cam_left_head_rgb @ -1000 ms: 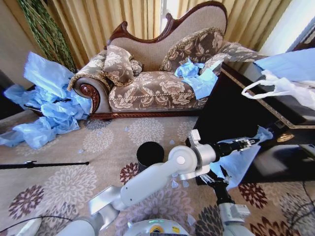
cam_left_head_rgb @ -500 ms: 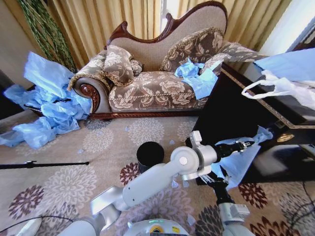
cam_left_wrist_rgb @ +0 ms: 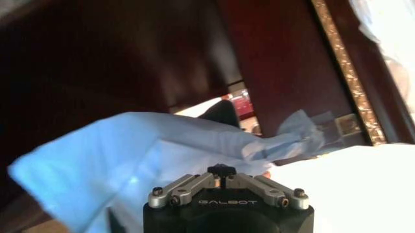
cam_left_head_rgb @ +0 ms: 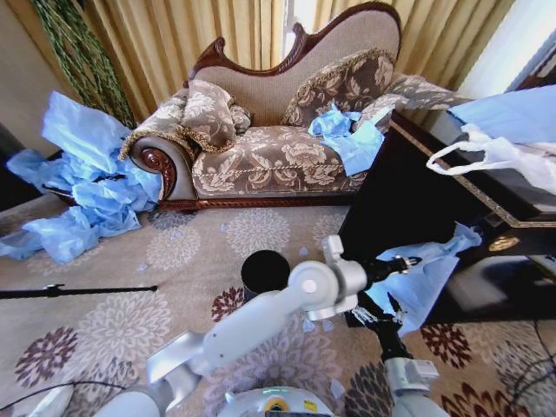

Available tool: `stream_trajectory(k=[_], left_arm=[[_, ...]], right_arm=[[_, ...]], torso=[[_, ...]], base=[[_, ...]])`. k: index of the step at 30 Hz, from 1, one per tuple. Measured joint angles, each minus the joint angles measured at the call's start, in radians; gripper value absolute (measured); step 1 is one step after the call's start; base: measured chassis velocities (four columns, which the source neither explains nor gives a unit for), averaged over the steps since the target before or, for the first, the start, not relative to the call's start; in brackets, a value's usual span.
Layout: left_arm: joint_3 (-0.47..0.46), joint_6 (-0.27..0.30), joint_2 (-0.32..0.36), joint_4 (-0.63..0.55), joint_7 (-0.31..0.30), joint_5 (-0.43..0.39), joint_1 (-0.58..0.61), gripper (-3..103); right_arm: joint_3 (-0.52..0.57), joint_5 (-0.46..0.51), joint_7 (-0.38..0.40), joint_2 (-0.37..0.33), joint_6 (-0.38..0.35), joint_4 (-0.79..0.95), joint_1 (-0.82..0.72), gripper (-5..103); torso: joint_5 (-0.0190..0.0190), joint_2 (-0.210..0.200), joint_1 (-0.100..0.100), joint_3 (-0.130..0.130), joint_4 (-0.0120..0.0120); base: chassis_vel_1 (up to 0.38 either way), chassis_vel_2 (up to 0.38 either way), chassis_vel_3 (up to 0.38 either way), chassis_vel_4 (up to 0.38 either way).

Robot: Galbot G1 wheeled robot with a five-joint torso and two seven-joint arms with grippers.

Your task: Place a garbage bag over the trash bin.

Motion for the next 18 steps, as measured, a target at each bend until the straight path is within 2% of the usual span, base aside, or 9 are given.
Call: stream_trajectory(k=[4,7,9,10,11,12,15,16,18], left_arm=[[-0.012,0.009,0.054,-0.024,-0.022,-0.020,0.003,0],[-0.024,0.010,0.079,-0.037,0.001,-0.033,0.013,0],[-0.037,0.011,0.091,-0.045,0.066,-0.041,0.025,0],[-0.051,0.025,0.099,-0.052,0.137,-0.046,0.034,0],[-0.055,0.031,0.099,-0.053,0.164,-0.047,0.037,-2],[-0.055,0.031,0.099,-0.053,0.164,-0.047,0.037,-2],[-0.054,0.037,0.080,-0.036,0.210,-0.042,0.038,8],[-0.054,0.037,0.080,-0.036,0.210,-0.042,0.038,8],[-0.040,0.041,0.052,-0.010,0.215,-0.015,0.024,19]], right_arm=[[-0.008,-0.003,0.000,0.006,0.002,-0.005,0.004,100],[-0.015,-0.008,0.000,0.010,0.003,-0.007,0.005,100],[-0.019,-0.011,-0.001,0.012,0.003,-0.009,0.006,100],[-0.022,-0.013,-0.001,0.013,0.003,-0.009,0.007,100],[-0.023,-0.014,-0.001,0.013,0.003,-0.009,0.007,100],[-0.023,-0.014,-0.001,0.013,0.003,-0.009,0.007,100],[-0.025,-0.017,-0.001,0.013,0.003,-0.010,0.006,100],[-0.025,-0.017,-0.001,0.013,0.003,-0.010,0.006,100],[-0.025,-0.019,-0.002,0.011,0.004,-0.010,0.001,100]], torso=[[0.0000,0.000,0.000,0.000,0.0000],[0.0000,0.000,0.000,0.000,0.0000],[-0.0001,0.000,0.000,0.000,-0.0001],[0.0000,0.000,0.000,0.000,0.0000],[0.0000,0.000,0.000,0.000,0.0001],[0.0000,0.000,0.000,0.000,0.0001],[0.0001,0.000,0.000,0.000,0.0000],[0.0001,0.000,0.000,0.000,0.0000],[0.0001,0.000,0.000,0.000,-0.0002]], base=[[0.000,0.000,0.000,0.000],[0.000,0.000,0.000,0.000],[0.000,0.000,0.000,0.000],[0.000,0.000,0.000,0.000],[0.000,0.000,0.000,0.000],[0.000,0.000,0.000,0.000],[0.000,0.000,0.000,0.000],[0.000,0.000,0.000,0.000],[0.000,0.000,0.000,0.000]])
